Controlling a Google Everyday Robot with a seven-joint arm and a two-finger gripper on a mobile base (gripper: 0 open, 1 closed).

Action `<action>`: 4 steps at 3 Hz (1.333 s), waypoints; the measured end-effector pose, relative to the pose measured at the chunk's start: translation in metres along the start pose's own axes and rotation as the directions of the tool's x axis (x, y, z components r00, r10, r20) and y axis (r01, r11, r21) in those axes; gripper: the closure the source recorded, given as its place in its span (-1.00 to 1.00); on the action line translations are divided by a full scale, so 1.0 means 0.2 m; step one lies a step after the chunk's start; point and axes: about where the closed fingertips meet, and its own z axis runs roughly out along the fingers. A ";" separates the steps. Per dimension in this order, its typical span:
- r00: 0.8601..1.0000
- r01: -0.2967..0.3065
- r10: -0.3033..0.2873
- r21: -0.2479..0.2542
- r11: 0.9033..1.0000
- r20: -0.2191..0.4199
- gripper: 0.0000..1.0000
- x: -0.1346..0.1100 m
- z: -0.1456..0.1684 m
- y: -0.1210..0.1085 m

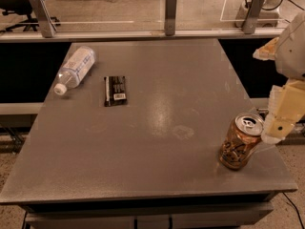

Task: Pick orange can

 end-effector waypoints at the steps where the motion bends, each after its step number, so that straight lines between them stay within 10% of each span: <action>1: 0.995 0.099 -0.099 -0.035 0.994 -0.008 -1.00 -0.01 0.09 0.10; 3: 0.979 0.180 -0.186 -0.082 0.980 -0.080 -1.00 0.01 0.26 0.19; 4: 0.980 0.179 -0.185 -0.077 0.981 -0.079 -0.63 0.00 0.25 0.19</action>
Offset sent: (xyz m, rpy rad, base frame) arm -0.0275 0.0184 -0.0704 -0.1494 0.0785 0.2121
